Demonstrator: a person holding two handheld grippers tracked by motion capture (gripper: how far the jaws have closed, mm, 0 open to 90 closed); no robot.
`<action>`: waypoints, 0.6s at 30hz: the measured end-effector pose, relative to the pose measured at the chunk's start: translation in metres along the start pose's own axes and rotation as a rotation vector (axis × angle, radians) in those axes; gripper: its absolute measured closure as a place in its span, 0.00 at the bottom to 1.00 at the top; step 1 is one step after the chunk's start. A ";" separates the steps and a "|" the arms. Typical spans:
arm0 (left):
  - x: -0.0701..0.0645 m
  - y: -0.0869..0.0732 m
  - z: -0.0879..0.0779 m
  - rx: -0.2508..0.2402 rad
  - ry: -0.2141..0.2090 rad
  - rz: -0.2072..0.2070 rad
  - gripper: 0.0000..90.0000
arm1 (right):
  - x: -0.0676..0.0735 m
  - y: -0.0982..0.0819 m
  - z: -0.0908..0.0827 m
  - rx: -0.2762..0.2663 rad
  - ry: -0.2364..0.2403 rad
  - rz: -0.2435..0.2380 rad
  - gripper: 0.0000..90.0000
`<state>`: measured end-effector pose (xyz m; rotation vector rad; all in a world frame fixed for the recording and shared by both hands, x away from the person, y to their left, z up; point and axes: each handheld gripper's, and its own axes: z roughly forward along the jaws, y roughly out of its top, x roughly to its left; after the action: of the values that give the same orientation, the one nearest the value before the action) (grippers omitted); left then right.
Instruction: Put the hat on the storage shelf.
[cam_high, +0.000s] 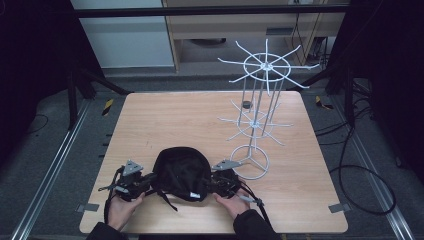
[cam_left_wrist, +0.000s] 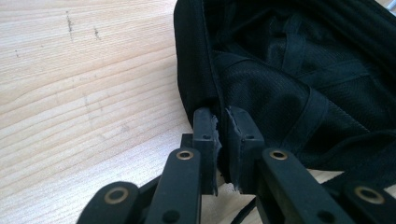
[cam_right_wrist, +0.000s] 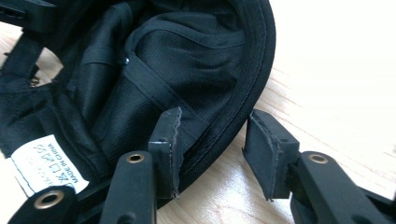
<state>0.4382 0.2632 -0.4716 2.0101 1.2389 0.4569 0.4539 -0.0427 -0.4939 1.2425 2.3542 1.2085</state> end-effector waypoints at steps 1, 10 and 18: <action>0.000 0.000 0.000 -0.002 0.000 -0.001 0.91 | -0.001 -0.001 0.001 0.001 -0.002 0.011 0.61; -0.002 -0.001 0.001 0.004 -0.016 -0.008 0.91 | 0.002 -0.002 0.000 0.006 0.011 0.005 0.82; -0.009 0.001 0.006 -0.006 -0.047 -0.033 0.90 | 0.013 0.010 -0.032 -0.201 -0.006 -0.133 0.91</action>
<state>0.4376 0.2528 -0.4743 1.9814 1.2384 0.3953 0.4351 -0.0478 -0.4642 1.0079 2.2075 1.3559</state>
